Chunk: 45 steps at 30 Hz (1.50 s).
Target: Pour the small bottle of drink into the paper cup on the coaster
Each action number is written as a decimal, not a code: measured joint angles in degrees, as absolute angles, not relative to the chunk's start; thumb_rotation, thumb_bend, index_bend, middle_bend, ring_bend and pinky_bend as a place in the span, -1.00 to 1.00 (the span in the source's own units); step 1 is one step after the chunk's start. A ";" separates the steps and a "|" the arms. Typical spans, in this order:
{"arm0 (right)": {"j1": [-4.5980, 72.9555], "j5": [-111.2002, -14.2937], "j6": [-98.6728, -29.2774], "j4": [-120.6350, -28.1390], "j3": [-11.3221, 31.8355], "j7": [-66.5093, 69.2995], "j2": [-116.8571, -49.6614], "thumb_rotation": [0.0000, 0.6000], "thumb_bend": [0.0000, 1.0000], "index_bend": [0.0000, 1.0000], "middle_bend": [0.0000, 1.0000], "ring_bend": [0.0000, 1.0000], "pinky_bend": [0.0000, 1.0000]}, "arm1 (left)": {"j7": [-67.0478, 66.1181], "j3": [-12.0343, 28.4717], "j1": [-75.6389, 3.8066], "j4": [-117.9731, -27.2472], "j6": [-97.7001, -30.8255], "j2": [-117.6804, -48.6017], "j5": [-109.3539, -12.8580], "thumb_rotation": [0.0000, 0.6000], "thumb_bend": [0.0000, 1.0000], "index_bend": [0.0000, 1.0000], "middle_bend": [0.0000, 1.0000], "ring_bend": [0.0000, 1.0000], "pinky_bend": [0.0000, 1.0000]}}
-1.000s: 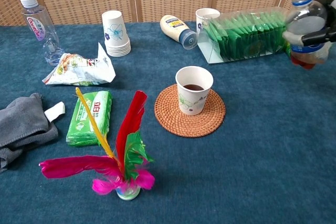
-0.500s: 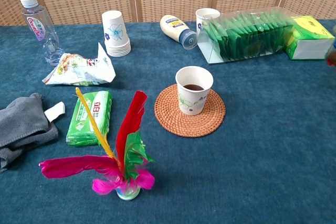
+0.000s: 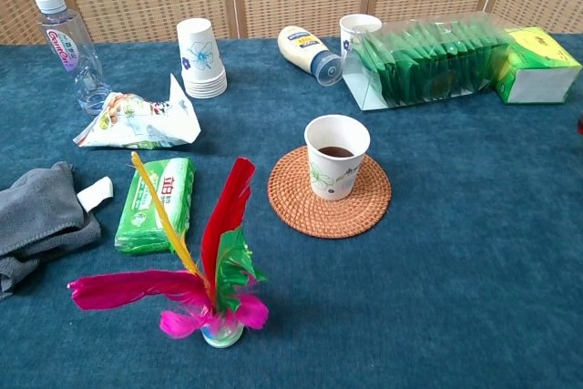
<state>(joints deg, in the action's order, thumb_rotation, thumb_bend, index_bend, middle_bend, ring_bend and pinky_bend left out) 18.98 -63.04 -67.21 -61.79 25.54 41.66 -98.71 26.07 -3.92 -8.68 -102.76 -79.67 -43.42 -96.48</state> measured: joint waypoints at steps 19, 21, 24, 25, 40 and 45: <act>18.03 -65.98 -66.97 -50.14 24.22 53.51 -103.33 1.00 0.48 0.07 0.21 -0.41 0.27 | 25.10 -4.12 -9.30 -103.30 -78.63 -43.56 -95.82 1.00 -0.34 -1.00 -1.00 -1.00 -1.00; 17.97 -66.18 -66.85 -49.35 24.10 54.40 -103.65 1.00 0.47 0.07 0.21 -0.42 0.27 | 25.01 -4.14 -9.34 -103.32 -78.57 -43.58 -95.78 1.00 -0.34 -1.00 -1.00 -1.00 -1.00; 17.97 -66.60 -66.39 -48.07 23.80 55.74 -104.10 1.00 0.47 0.07 0.21 -0.43 0.27 | 24.95 -4.23 -9.35 -103.34 -78.60 -43.55 -95.95 1.00 -0.34 -1.00 -1.00 -1.00 -1.00; 18.04 -66.86 -66.16 -47.53 23.63 56.17 -104.23 1.00 0.47 0.07 0.20 -0.44 0.27 | 24.96 -4.27 -9.35 -103.32 -78.61 -43.53 -96.02 1.00 -0.34 -1.00 -1.00 -1.00 -1.00; 18.80 -68.61 -63.99 -39.88 22.66 63.98 -106.76 1.00 0.44 0.00 0.12 -0.53 0.24 | 23.94 -4.40 -9.68 -103.61 -77.90 -43.76 -95.66 1.00 -0.34 -1.00 -1.00 -1.00 -1.00; 18.77 -70.38 -64.45 -38.81 21.66 66.69 -106.82 1.00 0.31 -0.31 -0.11 -0.75 0.09 | 23.69 -4.43 -9.69 -103.75 -77.91 -43.81 -95.61 1.00 -0.34 -1.00 -1.00 -1.00 -1.00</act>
<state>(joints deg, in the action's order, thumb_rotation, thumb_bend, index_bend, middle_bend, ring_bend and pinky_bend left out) 18.77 -70.38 -64.45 -38.81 21.66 66.69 -106.82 23.69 -4.43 -9.69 -103.75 -77.91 -43.81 -95.61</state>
